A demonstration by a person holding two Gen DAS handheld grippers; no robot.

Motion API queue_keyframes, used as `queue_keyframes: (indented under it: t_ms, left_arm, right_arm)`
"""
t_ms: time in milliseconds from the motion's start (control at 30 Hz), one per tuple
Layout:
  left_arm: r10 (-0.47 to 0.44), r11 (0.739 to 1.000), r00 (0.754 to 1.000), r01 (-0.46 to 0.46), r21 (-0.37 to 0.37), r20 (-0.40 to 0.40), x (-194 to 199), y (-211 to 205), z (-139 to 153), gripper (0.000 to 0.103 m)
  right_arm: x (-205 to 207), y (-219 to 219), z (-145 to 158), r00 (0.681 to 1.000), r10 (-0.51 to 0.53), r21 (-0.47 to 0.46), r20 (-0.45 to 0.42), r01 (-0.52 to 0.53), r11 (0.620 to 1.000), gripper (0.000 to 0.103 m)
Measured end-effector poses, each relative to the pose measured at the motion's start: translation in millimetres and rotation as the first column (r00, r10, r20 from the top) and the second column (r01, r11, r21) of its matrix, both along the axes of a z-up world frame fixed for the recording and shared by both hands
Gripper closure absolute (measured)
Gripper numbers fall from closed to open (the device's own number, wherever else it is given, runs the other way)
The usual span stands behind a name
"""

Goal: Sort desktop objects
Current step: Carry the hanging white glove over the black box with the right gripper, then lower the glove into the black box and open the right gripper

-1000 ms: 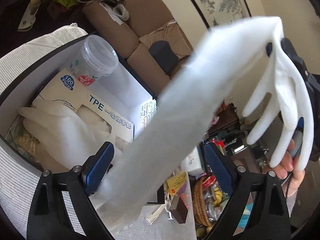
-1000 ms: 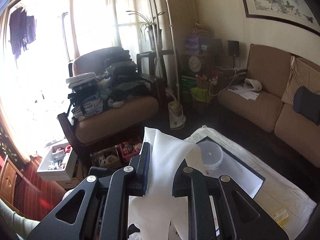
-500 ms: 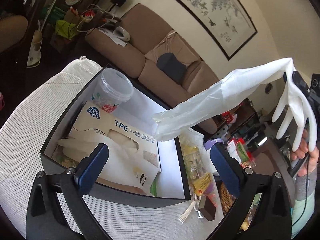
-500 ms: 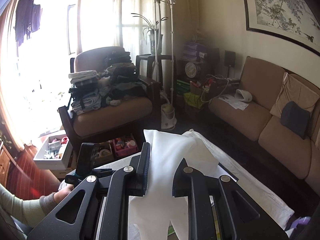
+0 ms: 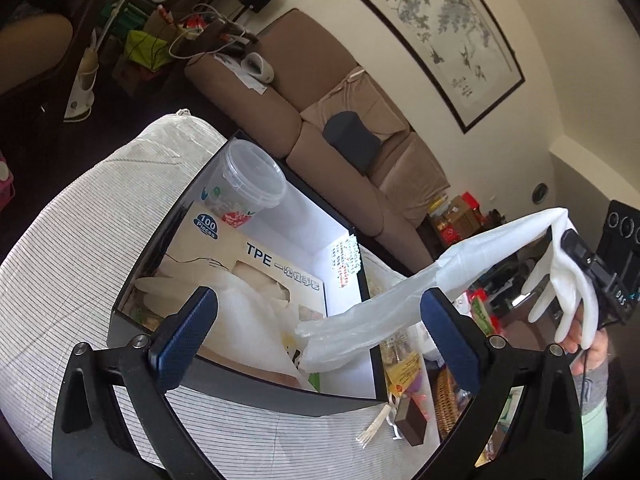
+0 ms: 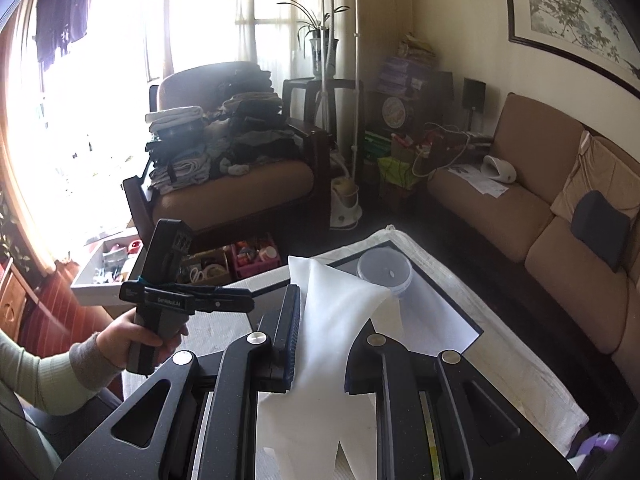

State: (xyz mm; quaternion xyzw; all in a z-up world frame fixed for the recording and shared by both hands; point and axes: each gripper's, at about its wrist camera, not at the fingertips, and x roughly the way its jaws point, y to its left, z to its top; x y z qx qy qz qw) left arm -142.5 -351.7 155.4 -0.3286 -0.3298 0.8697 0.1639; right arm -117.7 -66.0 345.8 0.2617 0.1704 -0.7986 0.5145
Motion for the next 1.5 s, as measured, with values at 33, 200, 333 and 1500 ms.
queue_keyframes:
  t_ms: [33,200,333,1500]
  left_arm:
    - [-0.001,1.000,1.000,0.001,-0.006,0.000,0,1,0,0.001]
    - [-0.003,1.000,1.000,0.003,-0.019,0.004,0,5,0,0.001]
    - [-0.015,0.999,1.000,0.015,-0.035,0.002,0,9,0,0.001]
    - [0.024,0.968,0.981,0.026,-0.249,0.194,-2,-20,-26,0.001]
  right_arm:
    - [2,1,2,1.000,0.013,0.005,-0.003,-0.013,1.000,0.087]
    - [13,-4,12,0.996,0.088,0.073,-0.035,-0.085,0.994,0.087]
    - [20,-16,9,0.987,0.156,0.158,-0.032,-0.150,0.976,0.087]
    - [-70,-169,-260,0.943,0.107,0.510,0.315,-0.263,0.819,0.040]
